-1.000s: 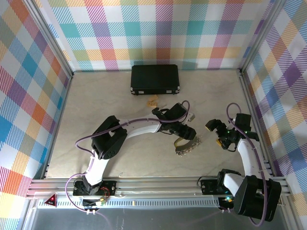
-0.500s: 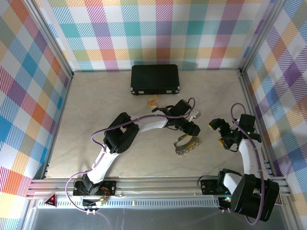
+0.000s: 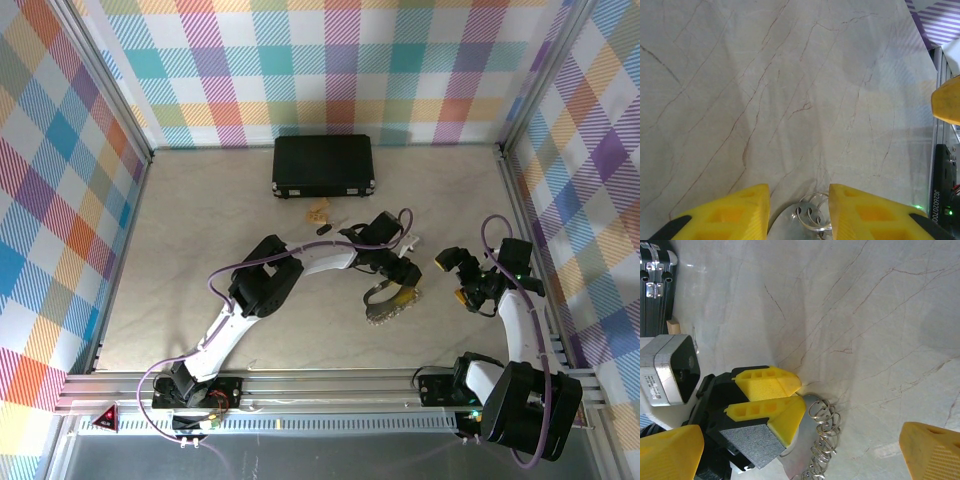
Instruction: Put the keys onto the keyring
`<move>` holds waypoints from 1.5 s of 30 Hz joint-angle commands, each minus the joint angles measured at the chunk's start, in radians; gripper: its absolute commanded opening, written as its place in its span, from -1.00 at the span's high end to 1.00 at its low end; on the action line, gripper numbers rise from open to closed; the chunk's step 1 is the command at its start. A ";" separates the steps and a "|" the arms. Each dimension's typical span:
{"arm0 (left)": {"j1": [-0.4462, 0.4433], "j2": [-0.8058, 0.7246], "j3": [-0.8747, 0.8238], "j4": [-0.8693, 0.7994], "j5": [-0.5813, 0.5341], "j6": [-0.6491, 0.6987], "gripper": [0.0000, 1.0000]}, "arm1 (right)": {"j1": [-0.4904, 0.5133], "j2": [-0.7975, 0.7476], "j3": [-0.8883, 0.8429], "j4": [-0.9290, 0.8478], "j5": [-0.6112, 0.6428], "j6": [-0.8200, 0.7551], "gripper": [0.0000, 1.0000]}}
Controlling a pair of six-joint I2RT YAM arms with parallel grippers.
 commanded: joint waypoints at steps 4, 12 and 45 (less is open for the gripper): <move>-0.015 0.008 0.003 0.020 0.026 0.029 0.32 | -0.011 -0.008 0.019 -0.006 -0.023 -0.004 -1.00; -0.047 -0.101 -0.076 0.026 -0.079 0.149 0.33 | -0.013 -0.009 0.016 -0.014 -0.029 -0.013 -0.99; -0.071 -0.131 -0.119 -0.018 -0.149 0.370 0.47 | -0.014 -0.047 0.021 -0.053 -0.025 -0.012 -0.97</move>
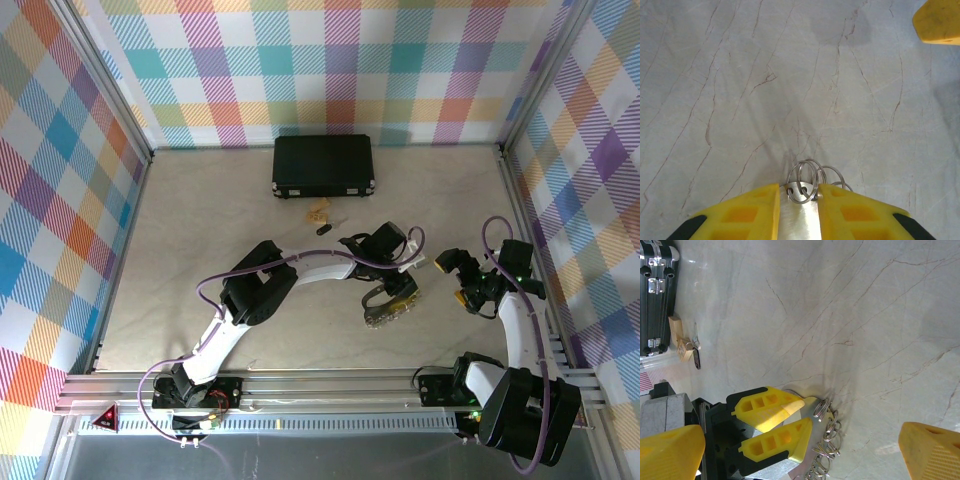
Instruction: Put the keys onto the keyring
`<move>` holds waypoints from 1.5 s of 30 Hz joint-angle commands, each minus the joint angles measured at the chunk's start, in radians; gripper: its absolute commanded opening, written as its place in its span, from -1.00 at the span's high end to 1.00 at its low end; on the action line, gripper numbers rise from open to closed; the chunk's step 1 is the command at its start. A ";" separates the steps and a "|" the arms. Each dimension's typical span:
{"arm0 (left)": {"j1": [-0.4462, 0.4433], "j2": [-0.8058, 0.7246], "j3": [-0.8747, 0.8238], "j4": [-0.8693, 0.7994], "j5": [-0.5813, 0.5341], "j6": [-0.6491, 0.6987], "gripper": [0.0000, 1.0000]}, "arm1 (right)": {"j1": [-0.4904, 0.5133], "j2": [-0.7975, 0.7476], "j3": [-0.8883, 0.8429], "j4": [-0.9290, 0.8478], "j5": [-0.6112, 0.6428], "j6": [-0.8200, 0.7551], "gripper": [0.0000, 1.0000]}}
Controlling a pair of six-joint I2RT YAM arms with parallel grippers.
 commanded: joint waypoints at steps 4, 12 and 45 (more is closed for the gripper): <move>-0.013 -0.014 0.009 -0.013 0.028 0.034 0.47 | -0.011 -0.022 0.021 -0.022 -0.016 -0.008 -0.97; -0.018 -0.026 -0.012 0.012 0.051 0.031 0.39 | -0.011 -0.019 0.019 -0.019 -0.018 -0.008 -0.97; -0.035 0.037 -0.007 0.051 -0.042 0.056 0.68 | -0.037 -0.048 0.068 -0.072 -0.007 -0.026 -0.97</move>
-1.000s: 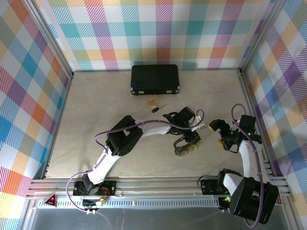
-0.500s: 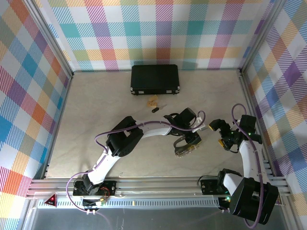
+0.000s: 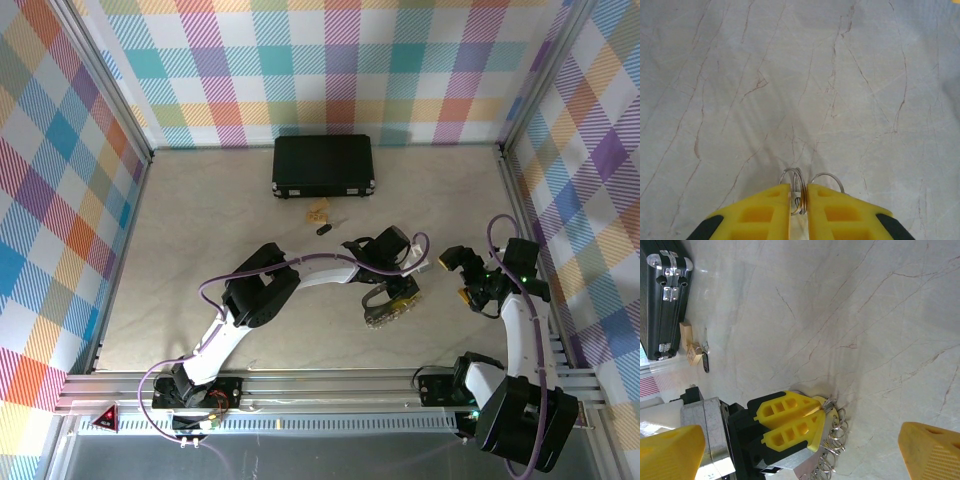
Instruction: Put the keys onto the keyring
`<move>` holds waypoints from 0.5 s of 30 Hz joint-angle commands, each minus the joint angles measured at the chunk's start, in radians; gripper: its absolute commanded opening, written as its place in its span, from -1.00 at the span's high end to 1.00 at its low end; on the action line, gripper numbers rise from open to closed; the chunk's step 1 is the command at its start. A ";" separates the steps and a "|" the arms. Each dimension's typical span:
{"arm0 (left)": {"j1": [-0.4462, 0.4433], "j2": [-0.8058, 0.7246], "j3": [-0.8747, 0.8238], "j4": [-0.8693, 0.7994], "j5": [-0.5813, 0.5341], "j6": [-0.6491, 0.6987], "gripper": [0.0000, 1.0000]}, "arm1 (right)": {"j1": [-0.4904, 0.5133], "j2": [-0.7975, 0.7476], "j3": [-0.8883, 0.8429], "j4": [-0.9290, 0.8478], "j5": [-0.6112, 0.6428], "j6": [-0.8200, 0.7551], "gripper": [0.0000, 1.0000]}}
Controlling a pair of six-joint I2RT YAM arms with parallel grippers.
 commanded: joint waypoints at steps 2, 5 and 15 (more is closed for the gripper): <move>-0.009 0.034 -0.003 0.025 0.017 0.007 0.68 | -0.012 -0.012 0.037 -0.025 -0.007 -0.023 -0.97; -0.009 0.038 -0.002 0.031 0.041 -0.003 0.72 | -0.016 -0.014 0.047 -0.034 -0.004 -0.028 -0.97; -0.009 -0.041 -0.092 0.045 -0.023 -0.018 1.00 | -0.022 -0.024 0.052 -0.045 -0.001 -0.036 -0.96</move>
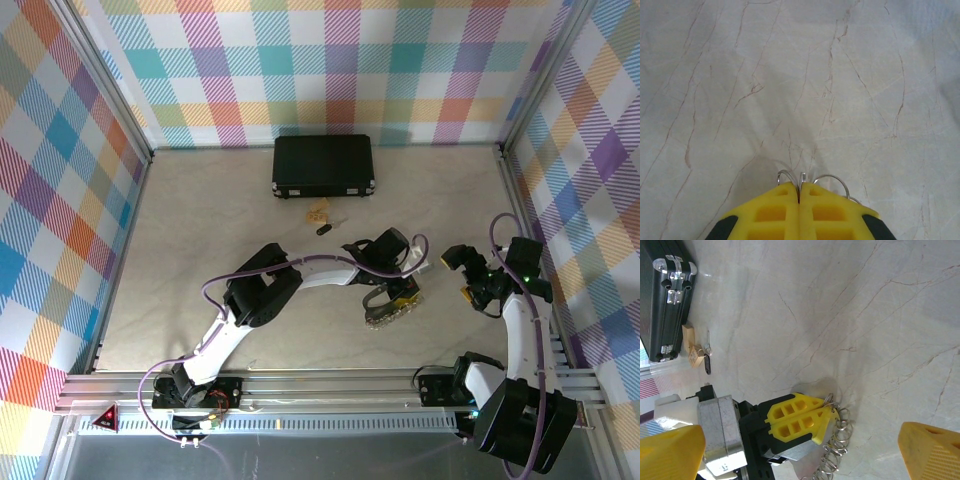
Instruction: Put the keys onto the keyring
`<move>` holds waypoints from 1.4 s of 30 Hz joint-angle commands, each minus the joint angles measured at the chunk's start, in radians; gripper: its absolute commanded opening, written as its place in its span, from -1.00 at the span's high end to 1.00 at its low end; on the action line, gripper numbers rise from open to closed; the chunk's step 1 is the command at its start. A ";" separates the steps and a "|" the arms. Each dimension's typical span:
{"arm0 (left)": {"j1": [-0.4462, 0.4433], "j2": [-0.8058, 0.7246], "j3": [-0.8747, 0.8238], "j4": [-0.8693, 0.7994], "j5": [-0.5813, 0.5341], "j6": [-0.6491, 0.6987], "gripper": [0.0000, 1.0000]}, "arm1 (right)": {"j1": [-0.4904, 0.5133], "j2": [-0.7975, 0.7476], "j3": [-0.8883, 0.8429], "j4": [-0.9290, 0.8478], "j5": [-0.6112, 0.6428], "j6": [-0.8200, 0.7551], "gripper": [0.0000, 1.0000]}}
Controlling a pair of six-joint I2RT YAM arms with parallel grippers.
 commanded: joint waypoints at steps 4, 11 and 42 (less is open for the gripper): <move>-0.006 -0.095 -0.126 -0.038 -0.163 -0.045 1.00 | -0.009 -0.026 0.036 -0.028 0.005 -0.025 -0.95; 0.034 -0.206 -0.245 -0.153 -0.437 -0.227 1.00 | -0.007 -0.065 0.037 -0.056 0.015 -0.041 -0.92; 0.155 -0.515 -0.424 -0.353 -0.348 -0.361 0.40 | 0.317 0.014 0.085 -0.016 0.174 -0.034 -0.92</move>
